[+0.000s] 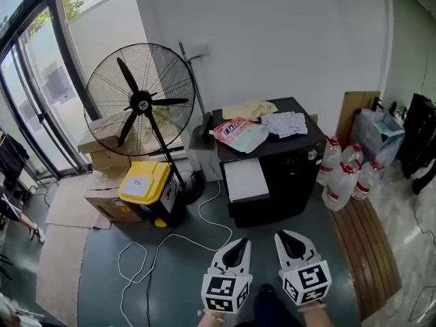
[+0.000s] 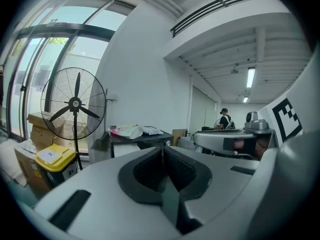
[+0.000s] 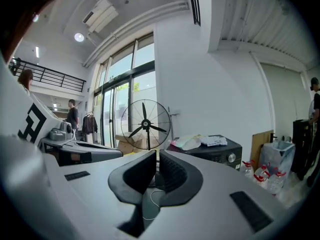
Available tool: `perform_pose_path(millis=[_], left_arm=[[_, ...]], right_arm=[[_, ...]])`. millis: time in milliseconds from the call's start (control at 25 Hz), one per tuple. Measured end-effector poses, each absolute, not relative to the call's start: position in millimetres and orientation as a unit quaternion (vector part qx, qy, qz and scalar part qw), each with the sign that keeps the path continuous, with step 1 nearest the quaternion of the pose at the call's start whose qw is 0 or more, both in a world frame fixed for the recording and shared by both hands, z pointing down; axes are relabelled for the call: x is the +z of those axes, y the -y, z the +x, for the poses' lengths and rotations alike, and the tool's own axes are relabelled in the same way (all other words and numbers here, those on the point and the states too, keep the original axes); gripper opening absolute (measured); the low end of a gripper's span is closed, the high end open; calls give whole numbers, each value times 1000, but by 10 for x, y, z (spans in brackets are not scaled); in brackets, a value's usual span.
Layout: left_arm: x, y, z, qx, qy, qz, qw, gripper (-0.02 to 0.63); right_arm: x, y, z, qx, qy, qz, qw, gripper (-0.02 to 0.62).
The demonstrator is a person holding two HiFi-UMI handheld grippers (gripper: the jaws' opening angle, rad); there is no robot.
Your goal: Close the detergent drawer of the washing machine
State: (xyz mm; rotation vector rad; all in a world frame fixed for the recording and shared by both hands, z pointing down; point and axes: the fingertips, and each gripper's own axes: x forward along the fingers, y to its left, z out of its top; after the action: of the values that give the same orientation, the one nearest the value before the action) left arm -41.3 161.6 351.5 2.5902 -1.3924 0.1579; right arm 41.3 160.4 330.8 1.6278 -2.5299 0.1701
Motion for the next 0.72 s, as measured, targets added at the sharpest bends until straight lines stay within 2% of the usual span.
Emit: perform_pose_path(millis=[720], left_arm=[[3927,-431,-128,63,505,852,125,51]], right_arm=[[3881,-366,636,100,859,493,99,38]])
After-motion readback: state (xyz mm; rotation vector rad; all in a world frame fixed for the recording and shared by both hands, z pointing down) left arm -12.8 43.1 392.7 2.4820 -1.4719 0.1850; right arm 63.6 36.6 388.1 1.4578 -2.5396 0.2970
